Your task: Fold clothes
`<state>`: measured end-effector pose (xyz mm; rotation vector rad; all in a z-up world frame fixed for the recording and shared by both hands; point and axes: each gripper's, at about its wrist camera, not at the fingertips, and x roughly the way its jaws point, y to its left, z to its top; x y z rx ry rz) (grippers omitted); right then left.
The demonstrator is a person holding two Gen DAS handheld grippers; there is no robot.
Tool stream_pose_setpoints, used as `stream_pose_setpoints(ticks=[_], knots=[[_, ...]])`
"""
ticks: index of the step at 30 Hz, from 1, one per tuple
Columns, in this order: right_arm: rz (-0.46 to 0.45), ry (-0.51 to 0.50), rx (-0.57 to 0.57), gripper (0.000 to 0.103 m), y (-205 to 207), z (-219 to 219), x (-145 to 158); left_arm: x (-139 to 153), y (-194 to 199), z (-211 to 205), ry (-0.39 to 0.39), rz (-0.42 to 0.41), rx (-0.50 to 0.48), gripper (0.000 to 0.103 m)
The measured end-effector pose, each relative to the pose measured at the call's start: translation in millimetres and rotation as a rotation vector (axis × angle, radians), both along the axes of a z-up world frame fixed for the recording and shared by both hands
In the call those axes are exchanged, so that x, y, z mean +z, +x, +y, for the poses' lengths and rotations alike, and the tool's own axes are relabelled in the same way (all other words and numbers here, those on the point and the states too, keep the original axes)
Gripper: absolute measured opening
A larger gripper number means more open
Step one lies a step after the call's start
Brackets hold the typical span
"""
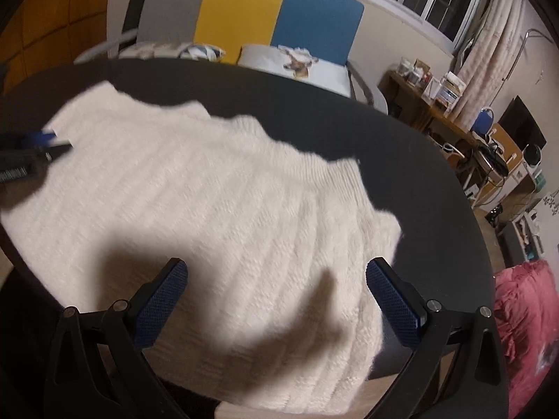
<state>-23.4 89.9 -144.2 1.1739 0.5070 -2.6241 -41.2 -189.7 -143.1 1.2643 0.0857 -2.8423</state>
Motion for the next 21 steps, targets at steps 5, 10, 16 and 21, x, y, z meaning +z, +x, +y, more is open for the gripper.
stream_pose_setpoints(ticks=[5, 10, 16, 21], knots=[[-0.133, -0.104, 0.015, 0.103, -15, -3, -46, 8, 0, 2, -0.006, -0.028, 0.021, 0.064], [-0.155, -0.091, -0.001, 0.103, -13, -5, -36, 37, 16, 9, -0.063, 0.056, 0.016, 0.064], [-0.112, -0.115, -0.007, 0.103, -13, -12, -6, 28, 15, 1, -0.061, 0.013, 0.036, 0.064], [-0.092, -0.142, -0.013, 0.103, -27, -18, -5, 1, 18, -6, -0.011, -0.029, 0.052, 0.068]])
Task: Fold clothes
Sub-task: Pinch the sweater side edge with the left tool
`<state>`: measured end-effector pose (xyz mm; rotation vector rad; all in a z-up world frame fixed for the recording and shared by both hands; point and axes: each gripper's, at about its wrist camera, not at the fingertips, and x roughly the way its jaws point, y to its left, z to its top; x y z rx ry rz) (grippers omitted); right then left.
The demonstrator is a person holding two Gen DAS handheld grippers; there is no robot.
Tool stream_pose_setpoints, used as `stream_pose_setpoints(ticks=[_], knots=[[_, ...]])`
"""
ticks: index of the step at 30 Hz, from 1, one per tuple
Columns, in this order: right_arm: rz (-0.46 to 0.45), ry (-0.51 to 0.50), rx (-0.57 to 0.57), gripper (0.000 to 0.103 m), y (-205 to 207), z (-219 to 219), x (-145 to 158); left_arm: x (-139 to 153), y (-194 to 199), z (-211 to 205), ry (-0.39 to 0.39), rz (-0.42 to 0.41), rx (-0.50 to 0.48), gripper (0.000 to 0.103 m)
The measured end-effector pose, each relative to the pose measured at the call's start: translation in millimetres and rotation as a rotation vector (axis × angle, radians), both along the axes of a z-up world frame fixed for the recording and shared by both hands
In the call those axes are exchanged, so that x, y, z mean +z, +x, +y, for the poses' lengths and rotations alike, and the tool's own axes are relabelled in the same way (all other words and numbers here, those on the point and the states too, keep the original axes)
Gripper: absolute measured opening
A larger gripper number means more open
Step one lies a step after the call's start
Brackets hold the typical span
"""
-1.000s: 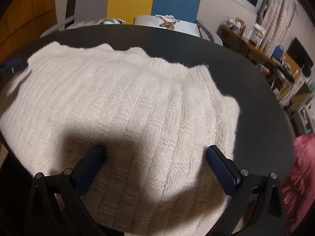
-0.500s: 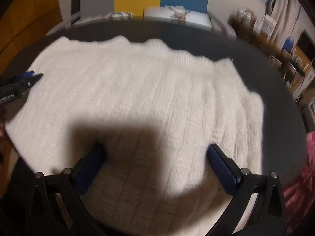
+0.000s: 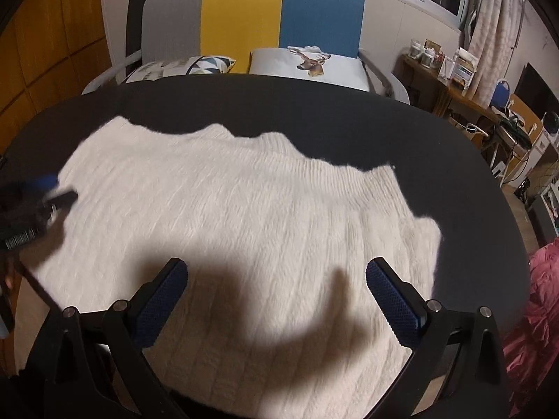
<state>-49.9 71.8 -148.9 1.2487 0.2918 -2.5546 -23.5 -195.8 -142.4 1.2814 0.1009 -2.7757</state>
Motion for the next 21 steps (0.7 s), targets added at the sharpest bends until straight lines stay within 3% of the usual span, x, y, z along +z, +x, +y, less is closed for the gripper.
stream_pose_setpoints(ticks=[3, 5, 9, 13, 16, 21], knots=[[-0.036, -0.033, -0.002, 0.103, -10, 2, -26, -3, 4, -1, 0.017, 0.03, 0.008, 0.069], [-0.032, -0.055, 0.006, 0.103, -14, 6, -37, 5, 6, -16, 0.103, 0.042, 0.008, 0.068], [-0.077, -0.063, 0.018, 0.103, -18, 9, -28, 21, 9, -56, 0.271, 0.062, 0.034, 0.067], [-0.081, -0.181, 0.014, 0.103, -21, 23, -1, 18, 3, -116, 0.487, 0.03, 0.093, 0.067], [-0.065, -0.247, 0.018, 0.103, -28, 33, 11, 6, -3, -142, 0.579, -0.014, 0.1, 0.067], [-0.144, -0.258, -0.018, 0.103, -41, 41, -12, -17, -12, -153, 0.75, -0.087, 0.047, 0.067]])
